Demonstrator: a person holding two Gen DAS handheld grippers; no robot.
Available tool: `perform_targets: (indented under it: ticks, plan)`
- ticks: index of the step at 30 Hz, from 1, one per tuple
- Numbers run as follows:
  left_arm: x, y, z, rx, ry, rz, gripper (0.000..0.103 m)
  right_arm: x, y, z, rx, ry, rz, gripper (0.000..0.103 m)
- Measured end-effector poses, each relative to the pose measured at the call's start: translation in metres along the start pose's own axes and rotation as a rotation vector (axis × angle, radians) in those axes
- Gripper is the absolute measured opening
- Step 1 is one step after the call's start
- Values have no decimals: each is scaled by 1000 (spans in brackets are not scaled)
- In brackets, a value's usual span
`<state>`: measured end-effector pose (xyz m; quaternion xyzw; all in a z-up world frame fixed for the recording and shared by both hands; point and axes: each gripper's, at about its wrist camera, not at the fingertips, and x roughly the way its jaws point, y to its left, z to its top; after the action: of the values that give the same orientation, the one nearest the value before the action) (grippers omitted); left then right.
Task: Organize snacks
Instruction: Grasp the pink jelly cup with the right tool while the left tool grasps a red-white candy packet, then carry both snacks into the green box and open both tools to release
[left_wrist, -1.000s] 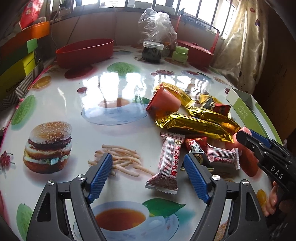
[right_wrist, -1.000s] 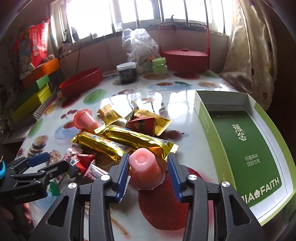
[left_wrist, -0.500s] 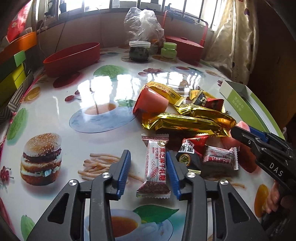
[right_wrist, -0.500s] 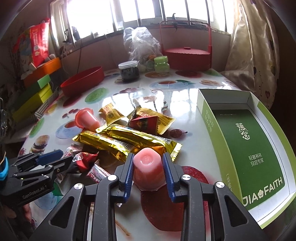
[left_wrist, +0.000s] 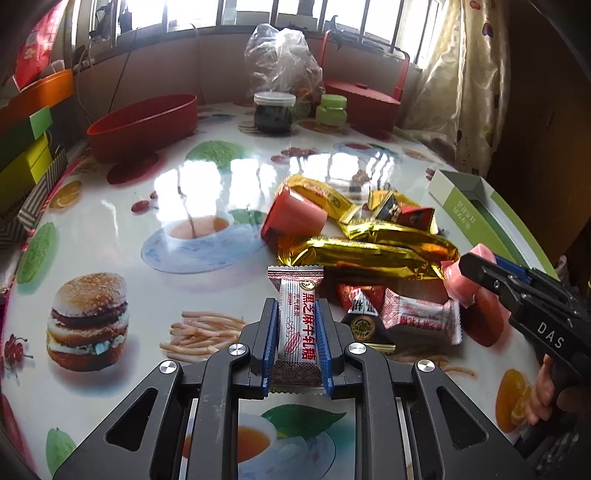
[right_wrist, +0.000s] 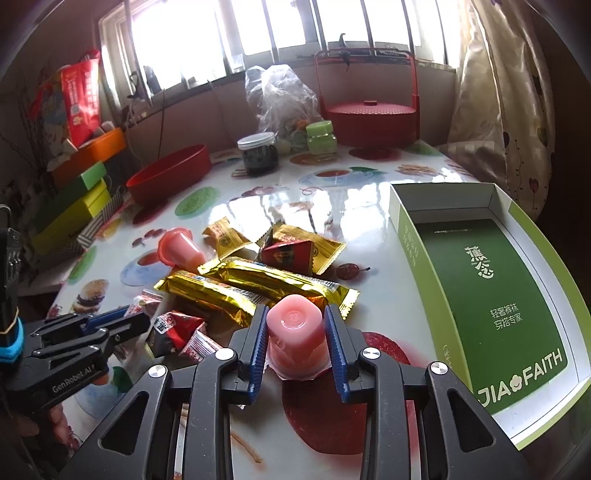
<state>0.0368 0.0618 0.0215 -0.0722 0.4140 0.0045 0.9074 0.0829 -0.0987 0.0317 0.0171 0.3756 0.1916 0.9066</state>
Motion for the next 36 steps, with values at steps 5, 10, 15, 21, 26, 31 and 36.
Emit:
perform_targets:
  ticks: [5,10,15,21,26,31,36]
  plan:
    - [-15,-5,7,10,-32,-7,21,-10,-3,3,16,-20,8,29]
    - [-25,-17,18,28,-58,-38,21,-22,-4,8,20,-44,20,29]
    - [-28,-38,29,63,-73,-92,21,-35,-12,13,30,-71,9,29]
    - [-25,-67,42,103,-85,-172,21,-49,-28,19,52,-102,-23,29]
    - [-22,-92,48,135,-83,-230,21,-60,-46,21,76,-124,-64,29]
    - [-19,-117,56,154,-78,-288,21,-71,-65,23,97,-147,-110,29]
    - [-9,-142,63,178,-56,-330,21,-77,-87,22,128,-151,-156,29]
